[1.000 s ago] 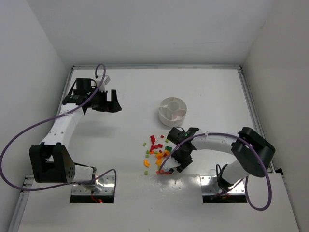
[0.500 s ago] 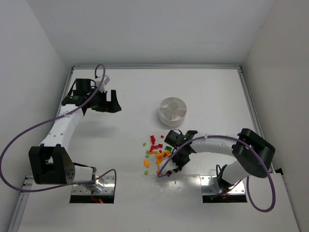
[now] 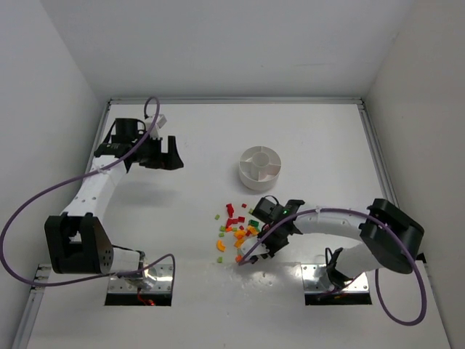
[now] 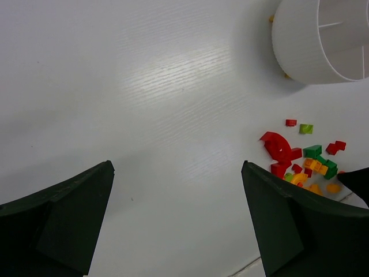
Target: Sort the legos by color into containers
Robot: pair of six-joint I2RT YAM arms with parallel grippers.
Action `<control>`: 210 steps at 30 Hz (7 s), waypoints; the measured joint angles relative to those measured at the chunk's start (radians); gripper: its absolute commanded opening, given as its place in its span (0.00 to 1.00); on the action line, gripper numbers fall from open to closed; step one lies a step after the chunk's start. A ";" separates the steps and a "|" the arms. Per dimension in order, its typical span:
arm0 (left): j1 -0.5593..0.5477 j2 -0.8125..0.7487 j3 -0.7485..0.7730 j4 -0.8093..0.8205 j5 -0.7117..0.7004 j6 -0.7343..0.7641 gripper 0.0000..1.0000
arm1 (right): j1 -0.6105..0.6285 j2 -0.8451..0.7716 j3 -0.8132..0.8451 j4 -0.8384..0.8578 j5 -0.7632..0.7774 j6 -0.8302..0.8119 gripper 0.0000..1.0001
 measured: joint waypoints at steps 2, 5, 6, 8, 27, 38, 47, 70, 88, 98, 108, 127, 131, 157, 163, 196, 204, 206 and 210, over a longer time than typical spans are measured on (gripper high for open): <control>0.000 0.010 0.000 0.000 0.000 0.000 0.99 | -0.007 -0.011 0.003 -0.018 0.016 0.049 0.09; -0.002 0.016 0.000 0.001 0.000 0.000 0.99 | -0.015 -0.059 0.027 -0.043 0.026 0.141 0.07; -0.002 0.018 0.000 0.002 0.000 0.000 0.99 | -0.017 -0.082 0.038 -0.046 0.028 0.175 0.07; -0.002 0.024 0.002 0.002 0.000 0.000 0.99 | -0.026 -0.149 0.061 -0.042 0.029 0.255 0.07; -0.013 0.170 0.119 0.021 0.009 -0.014 0.99 | -0.317 -0.044 0.485 0.062 0.133 0.844 0.04; -0.013 0.181 0.127 0.026 0.011 -0.026 0.99 | -0.469 0.095 0.607 -0.003 0.087 0.964 0.03; -0.013 0.183 0.127 0.031 0.011 -0.033 0.99 | -0.520 0.145 0.607 -0.006 0.072 0.998 0.04; -0.013 0.183 0.127 0.037 0.011 -0.033 0.99 | -0.563 0.187 0.592 0.041 0.066 0.968 0.34; -0.013 0.183 0.127 0.037 0.030 -0.020 0.99 | -0.171 0.129 0.393 -0.171 -0.216 0.482 0.40; -0.013 0.182 0.105 0.038 0.025 -0.017 0.99 | -0.061 0.274 0.417 -0.015 -0.188 0.526 0.48; -0.013 0.163 0.097 0.037 0.018 -0.005 0.99 | -0.031 0.413 0.509 0.077 -0.121 0.585 0.52; -0.013 0.141 0.051 0.036 0.018 0.002 0.99 | -0.033 0.413 0.497 0.060 -0.083 0.583 0.40; -0.013 0.141 0.051 0.036 0.019 0.002 0.99 | -0.033 0.410 0.490 0.047 -0.084 0.583 0.42; 0.002 0.141 0.034 0.037 0.020 0.024 0.99 | -0.032 0.512 0.575 0.077 -0.054 0.568 0.44; 0.019 0.141 0.032 0.037 0.026 0.031 0.99 | -0.019 0.510 0.563 0.090 -0.053 0.555 0.41; 0.035 0.141 0.023 0.037 0.045 0.035 0.99 | 0.039 0.443 0.431 0.297 0.047 0.602 0.39; 0.035 0.142 0.023 0.037 0.050 0.035 0.99 | 0.039 0.444 0.441 0.267 0.053 0.602 0.39; 0.035 0.142 0.023 0.037 0.051 0.035 0.99 | 0.039 0.444 0.442 0.261 0.058 0.602 0.39; 0.035 0.145 0.023 0.037 0.056 0.034 0.99 | 0.039 0.445 0.447 0.249 0.064 0.602 0.36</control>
